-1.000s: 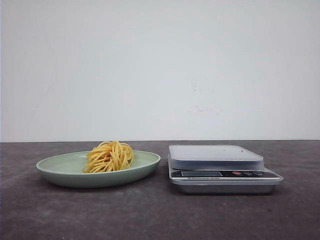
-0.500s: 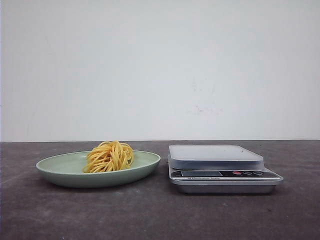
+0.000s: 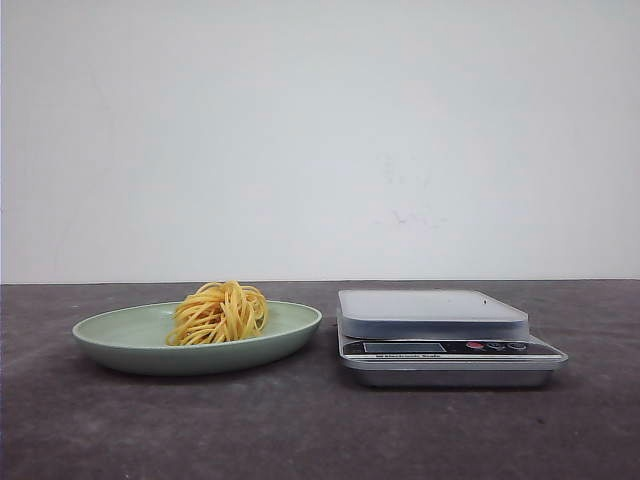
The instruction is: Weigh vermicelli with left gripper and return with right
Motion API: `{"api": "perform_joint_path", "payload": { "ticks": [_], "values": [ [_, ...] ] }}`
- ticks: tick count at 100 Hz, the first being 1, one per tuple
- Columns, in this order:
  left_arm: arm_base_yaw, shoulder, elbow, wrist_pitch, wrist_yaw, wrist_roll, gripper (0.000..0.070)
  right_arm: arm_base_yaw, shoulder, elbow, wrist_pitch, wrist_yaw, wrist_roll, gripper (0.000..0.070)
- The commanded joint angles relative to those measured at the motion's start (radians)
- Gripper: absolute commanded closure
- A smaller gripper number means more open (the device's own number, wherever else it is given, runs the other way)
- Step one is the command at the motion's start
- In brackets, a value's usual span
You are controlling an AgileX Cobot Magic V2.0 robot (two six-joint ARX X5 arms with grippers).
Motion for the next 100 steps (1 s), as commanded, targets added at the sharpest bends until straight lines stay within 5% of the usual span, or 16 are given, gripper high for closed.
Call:
{"api": "perform_joint_path", "payload": {
  "ticks": [1,34,40,45,49,55,61,66,100],
  "values": [
    [0.000,0.017,0.065,0.014,0.006,-0.046,0.0688,0.001,0.018,0.058,-0.014,-0.026,0.062,0.0694],
    [0.000,0.267,0.396,-0.001,0.104,-0.046,0.0684,0.001,0.183,0.430,-0.246,-0.046,0.019,0.0694],
    [0.000,0.300,0.434,-0.015,0.136,-0.024,0.0636,0.001,0.204,0.473,-0.263,-0.066,-0.009,0.0694],
    [0.000,0.319,0.457,-0.029,0.154,-0.020,0.0523,0.001,0.217,0.502,-0.277,-0.087,-0.030,0.0685],
    [0.000,0.330,0.471,-0.037,0.162,-0.020,0.0395,0.001,0.227,0.522,-0.288,-0.095,-0.041,0.0635],
    [0.000,0.340,0.486,-0.038,0.177,-0.019,0.0230,0.001,0.239,0.549,-0.299,-0.096,-0.055,0.0439],
    [0.000,0.343,0.498,-0.039,0.202,-0.018,0.0214,0.001,0.246,0.570,-0.304,-0.107,-0.069,0.0260],
    [0.000,0.344,0.507,-0.038,0.222,-0.016,0.0214,0.001,0.247,0.586,-0.307,-0.119,-0.082,0.0181],
    [-0.058,0.549,0.632,-0.038,0.293,-0.032,0.0226,0.001,0.309,0.720,-0.398,-0.130,-0.114,0.0165]
  ]
}}
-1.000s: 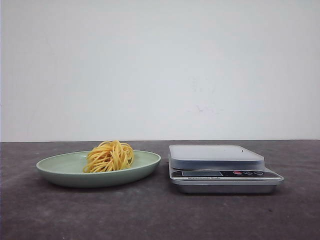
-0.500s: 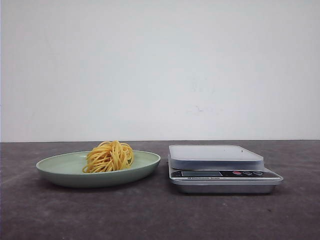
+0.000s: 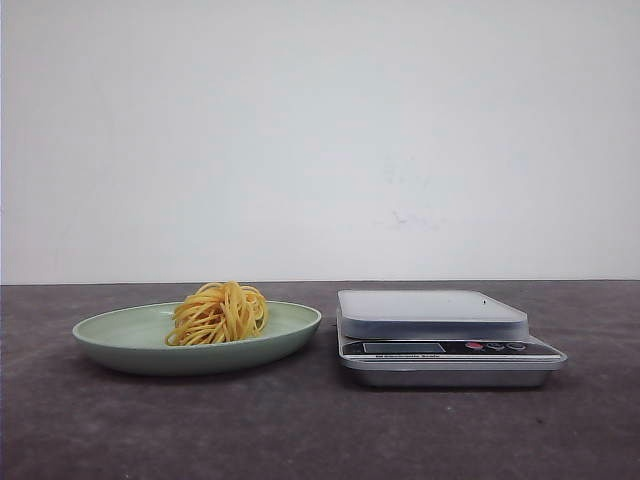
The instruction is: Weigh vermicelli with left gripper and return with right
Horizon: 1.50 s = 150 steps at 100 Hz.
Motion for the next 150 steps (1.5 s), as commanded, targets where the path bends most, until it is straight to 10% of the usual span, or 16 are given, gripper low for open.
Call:
{"api": "perform_joint_path", "payload": {
  "ticks": [1,56,115,135,150],
  "values": [
    [-0.021,0.075,0.045,0.010,0.006,-0.001,0.0226,0.001,0.021,0.038,-0.008,-0.007,-0.017,0.0165],
    [-0.396,0.837,0.300,-0.011,-0.244,0.031,0.0225,0.001,0.079,0.089,-0.028,-0.024,-0.024,0.0164],
    [-0.513,1.181,0.301,0.060,-0.299,-0.003,0.0234,0.001,0.079,0.089,-0.079,-0.023,-0.024,0.0165],
    [-0.517,1.183,0.301,0.062,-0.320,0.016,0.0536,0.001,0.079,0.089,-0.080,-0.023,-0.024,0.0165],
    [-0.517,1.190,0.301,0.043,-0.320,0.027,0.0553,0.001,0.079,0.090,-0.078,-0.023,-0.024,0.0165]
  ]
}}
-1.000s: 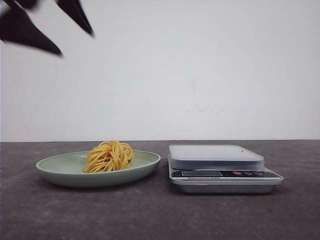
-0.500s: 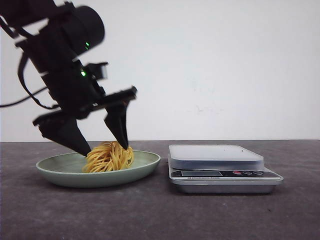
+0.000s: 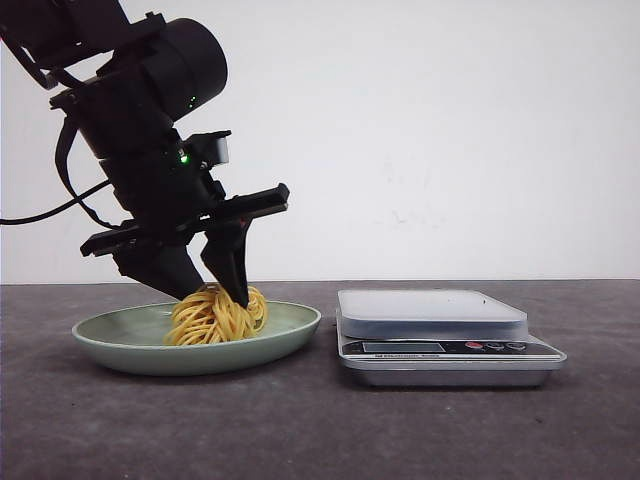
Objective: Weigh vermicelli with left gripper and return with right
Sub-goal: 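Lower the left gripper onto the vermicelli bundle and close on it, then lift the vermicelli with the left gripper and carry it over the scale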
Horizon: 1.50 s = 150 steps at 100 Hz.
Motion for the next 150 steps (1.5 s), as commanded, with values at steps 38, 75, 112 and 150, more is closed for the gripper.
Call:
{"api": "perform_joint_path", "payload": {
  "ticks": [38,75,112,150],
  "values": [
    [-0.008,0.040,0.038,-0.028,-0.003,0.024,0.0697,0.001,0.003,0.016,0.011,0.001,-0.008,0.0165],
    [-0.010,-0.184,0.108,-0.094,0.039,0.043,0.0696,0.001,0.003,0.016,0.010,0.001,-0.008,0.0165],
    [-0.099,-0.245,0.216,0.011,0.246,-0.099,0.0696,0.001,0.003,0.017,0.011,0.001,-0.003,0.0165],
    [-0.165,-0.013,0.229,0.218,0.228,-0.257,0.0696,0.001,0.003,0.017,0.011,0.001,0.000,0.0165]
  ]
}}
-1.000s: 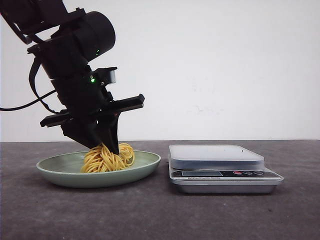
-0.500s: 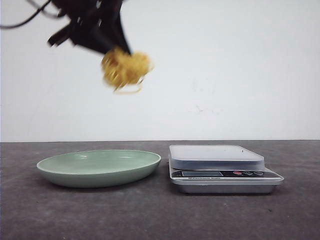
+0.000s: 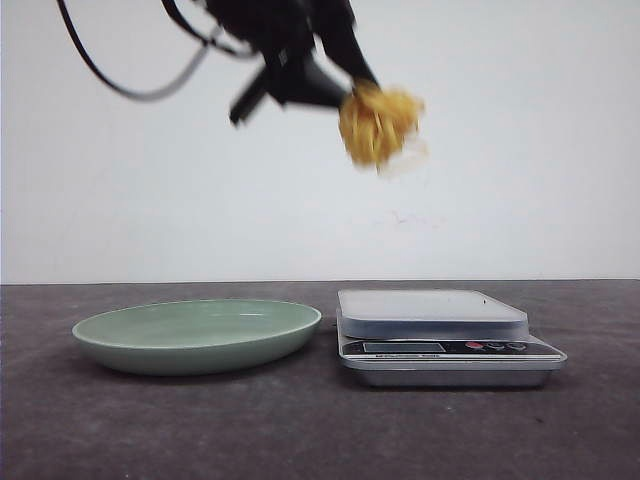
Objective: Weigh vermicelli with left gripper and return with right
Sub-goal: 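Lift the vermicelli with the left gripper and carry it over the scale, then lower the vermicelli onto the scale and open the left gripper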
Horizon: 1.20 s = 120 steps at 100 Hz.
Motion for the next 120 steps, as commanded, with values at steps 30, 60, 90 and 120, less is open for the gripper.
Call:
{"api": "perform_joint_path", "payload": {
  "ticks": [30,60,90,120],
  "values": [
    [-0.039,0.203,0.024,0.045,0.026,-0.060,0.0696,0.001,0.003,0.017,0.009,0.000,-0.001,0.0165],
    [-0.041,0.266,0.024,0.037,0.031,-0.063,0.0696,0.001,0.003,0.017,0.007,-0.001,-0.001,0.0165],
    [-0.041,0.266,0.024,0.077,0.073,-0.058,0.0324,0.001,0.003,0.017,0.007,-0.001,-0.004,0.0165],
    [-0.021,0.243,0.076,0.060,0.155,-0.024,0.0352,0.001,0.003,0.017,0.006,-0.001,-0.005,0.0165]
  ]
}}
